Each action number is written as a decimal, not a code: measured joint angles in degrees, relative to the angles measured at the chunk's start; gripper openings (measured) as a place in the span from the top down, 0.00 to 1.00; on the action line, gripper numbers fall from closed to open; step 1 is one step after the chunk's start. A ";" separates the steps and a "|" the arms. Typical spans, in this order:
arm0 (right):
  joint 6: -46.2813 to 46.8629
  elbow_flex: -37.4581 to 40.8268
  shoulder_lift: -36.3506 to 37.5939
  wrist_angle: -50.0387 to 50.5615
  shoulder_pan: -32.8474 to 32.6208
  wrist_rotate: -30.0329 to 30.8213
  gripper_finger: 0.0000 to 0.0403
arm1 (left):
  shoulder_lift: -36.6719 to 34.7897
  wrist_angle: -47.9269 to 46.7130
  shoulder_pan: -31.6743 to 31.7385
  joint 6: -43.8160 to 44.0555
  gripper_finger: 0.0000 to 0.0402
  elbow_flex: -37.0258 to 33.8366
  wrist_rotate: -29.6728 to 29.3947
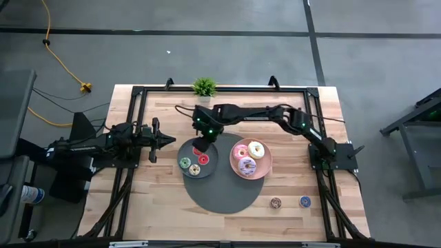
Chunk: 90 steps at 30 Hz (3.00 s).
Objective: Pick & Place donuts
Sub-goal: Put the small orange donut on the gray plate, then put the small brown donut on the gray plate
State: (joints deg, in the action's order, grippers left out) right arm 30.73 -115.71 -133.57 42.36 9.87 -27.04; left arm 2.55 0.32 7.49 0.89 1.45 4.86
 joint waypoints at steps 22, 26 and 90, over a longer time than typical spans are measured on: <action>-2.64 -6.96 -7.44 -2.20 -0.57 1.22 0.78 | 0.00 -0.02 0.02 0.00 0.99 0.00 0.00; -2.12 -6.96 -7.45 -3.32 -1.19 1.65 0.78 | 0.00 0.00 0.02 0.00 0.99 0.00 0.00; 10.25 -4.14 -7.30 -5.35 -3.94 9.72 0.50 | 0.00 -0.02 0.00 0.00 0.99 -0.02 0.00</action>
State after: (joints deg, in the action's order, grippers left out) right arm 40.98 -119.85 -140.88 37.02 5.94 -17.32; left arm 2.55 0.30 7.49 0.89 1.43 4.86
